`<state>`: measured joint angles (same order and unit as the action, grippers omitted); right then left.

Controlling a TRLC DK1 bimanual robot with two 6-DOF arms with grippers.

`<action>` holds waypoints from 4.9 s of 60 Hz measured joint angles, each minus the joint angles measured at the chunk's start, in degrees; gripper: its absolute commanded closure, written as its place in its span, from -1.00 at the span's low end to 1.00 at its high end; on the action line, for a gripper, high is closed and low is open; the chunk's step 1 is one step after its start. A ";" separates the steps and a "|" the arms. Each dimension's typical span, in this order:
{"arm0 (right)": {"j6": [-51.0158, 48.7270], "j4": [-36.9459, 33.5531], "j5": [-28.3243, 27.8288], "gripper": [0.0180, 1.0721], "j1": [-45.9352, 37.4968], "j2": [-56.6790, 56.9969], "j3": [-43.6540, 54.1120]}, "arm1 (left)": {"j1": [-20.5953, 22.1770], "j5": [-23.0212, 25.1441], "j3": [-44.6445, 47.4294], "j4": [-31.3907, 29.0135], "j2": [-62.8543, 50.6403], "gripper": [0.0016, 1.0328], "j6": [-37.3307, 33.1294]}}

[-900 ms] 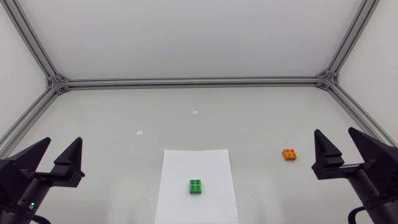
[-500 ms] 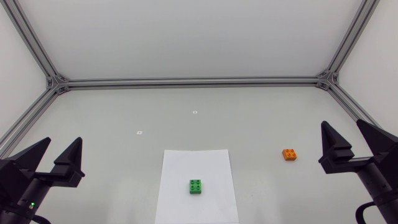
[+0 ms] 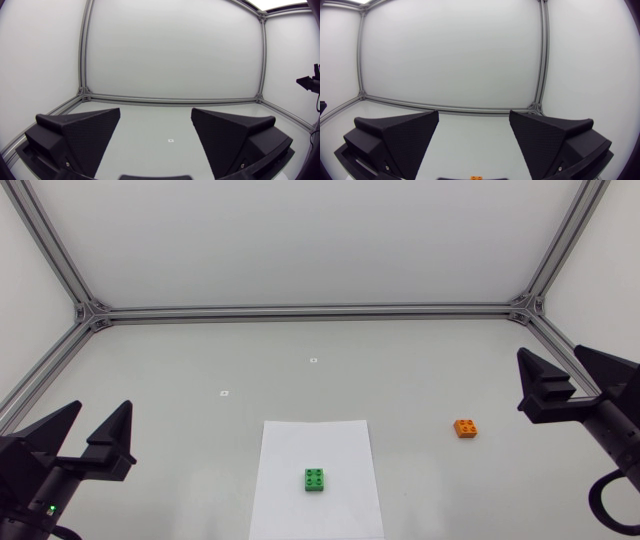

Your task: Pick up the orange 2x2 brick with the right arm and stack it on top of the green 2x2 brick in the center

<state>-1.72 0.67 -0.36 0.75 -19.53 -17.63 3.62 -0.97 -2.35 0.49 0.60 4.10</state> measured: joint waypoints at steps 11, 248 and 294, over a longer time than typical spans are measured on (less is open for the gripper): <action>0.00 -0.07 0.02 -0.92 0.00 -5.05 -3.56 | 0.00 0.00 0.00 -0.02 0.00 -0.92 0.02; 1.31 -35.15 3.41 -0.40 -1.99 -81.83 -37.64 | 0.33 0.00 0.00 0.00 0.00 -0.92 0.02; 1.97 -34.88 2.08 -0.12 -2.05 -80.87 -37.64 | 0.33 0.00 0.00 -0.02 0.00 -0.92 0.02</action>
<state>0.25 -34.22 1.72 -1.30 -100.40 -55.27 3.95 -0.97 -2.35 0.47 0.60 4.12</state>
